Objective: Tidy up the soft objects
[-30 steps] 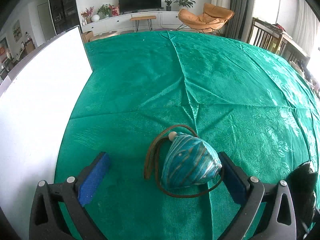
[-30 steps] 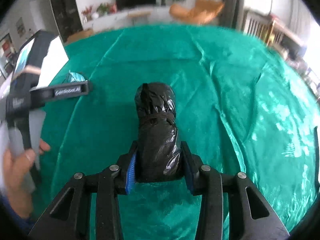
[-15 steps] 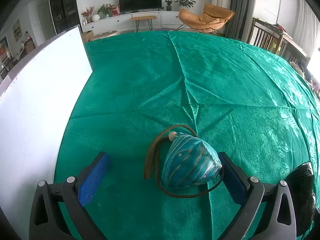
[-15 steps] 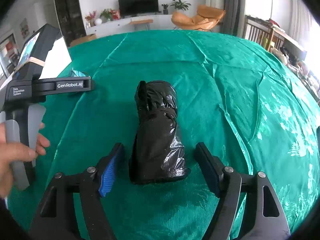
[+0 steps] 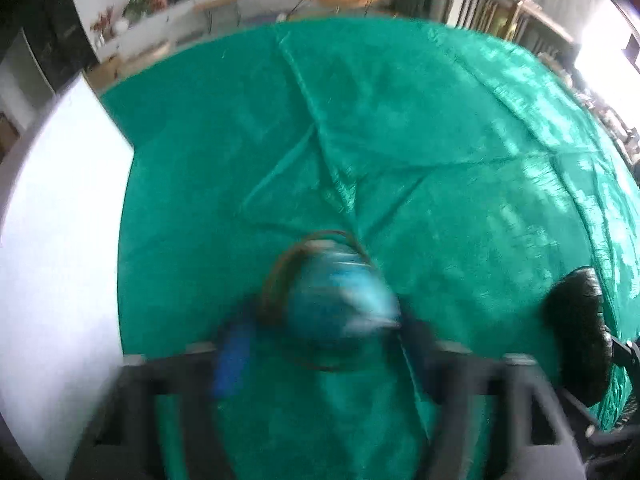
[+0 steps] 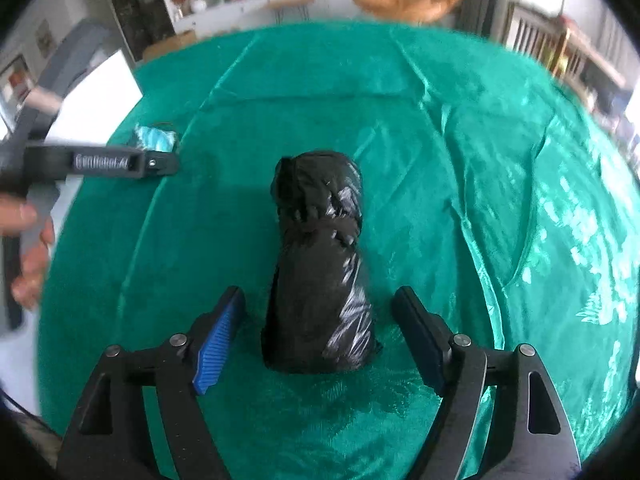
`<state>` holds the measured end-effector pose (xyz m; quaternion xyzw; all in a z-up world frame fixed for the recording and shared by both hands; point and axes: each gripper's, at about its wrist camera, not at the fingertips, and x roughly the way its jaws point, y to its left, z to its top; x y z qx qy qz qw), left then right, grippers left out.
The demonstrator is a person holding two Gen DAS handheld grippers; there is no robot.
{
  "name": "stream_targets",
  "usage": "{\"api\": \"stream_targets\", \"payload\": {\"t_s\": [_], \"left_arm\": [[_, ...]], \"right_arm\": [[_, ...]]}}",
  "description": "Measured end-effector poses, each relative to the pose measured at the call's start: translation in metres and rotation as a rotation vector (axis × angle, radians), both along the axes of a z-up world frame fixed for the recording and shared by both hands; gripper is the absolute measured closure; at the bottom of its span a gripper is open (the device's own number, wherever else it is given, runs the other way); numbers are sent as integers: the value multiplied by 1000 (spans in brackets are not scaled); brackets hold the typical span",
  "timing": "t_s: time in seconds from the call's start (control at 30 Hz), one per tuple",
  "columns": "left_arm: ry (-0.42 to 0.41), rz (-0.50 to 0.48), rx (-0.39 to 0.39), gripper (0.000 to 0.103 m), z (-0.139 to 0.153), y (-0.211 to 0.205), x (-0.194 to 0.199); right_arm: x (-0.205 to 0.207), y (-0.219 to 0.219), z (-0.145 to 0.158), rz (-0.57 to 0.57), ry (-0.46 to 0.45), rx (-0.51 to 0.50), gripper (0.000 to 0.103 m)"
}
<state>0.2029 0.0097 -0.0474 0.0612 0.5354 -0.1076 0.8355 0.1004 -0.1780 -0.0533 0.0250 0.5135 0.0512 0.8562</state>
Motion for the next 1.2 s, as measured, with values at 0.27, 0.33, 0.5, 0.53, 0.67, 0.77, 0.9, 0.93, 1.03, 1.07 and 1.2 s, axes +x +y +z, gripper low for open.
{"api": "stream_targets", "payload": {"t_s": [0.27, 0.33, 0.5, 0.53, 0.67, 0.77, 0.9, 0.93, 1.03, 1.07, 1.2], "left_arm": [[-93, 42, -182, 55, 35, 15, -32], [-108, 48, -255, 55, 52, 24, -47], [-221, 32, -332, 55, 127, 73, -108], [-241, 37, -313, 55, 137, 88, -118], [-276, 144, -173, 54, 160, 168, -152], [-243, 255, -36, 49, 151, 220, -174], [-168, 386, 54, 26, 119, 267, -199], [-161, 399, 53, 23, 116, 269, -203], [-168, 453, 67, 20, 112, 276, -218], [-178, 474, 79, 20, 113, 277, -224], [-222, 570, 121, 18, 119, 271, -238]], "right_arm": [[6, -32, 12, -48, 78, 177, 64], [0, -31, 28, -44, 59, 200, 64], [-9, 18, 98, 89, -14, 296, 64], [-11, 37, 116, 137, -34, 310, 64], [-18, 124, 171, 324, -77, 391, 64], [-19, 188, 185, 429, -56, 422, 64], [-20, 251, 173, 510, -12, 434, 57], [-19, 262, 167, 522, 6, 442, 45], [-24, 278, 154, 520, 34, 411, 35], [-24, 275, 152, 521, 39, 404, 35], [-39, 274, 154, 526, 8, 286, 35]]}}
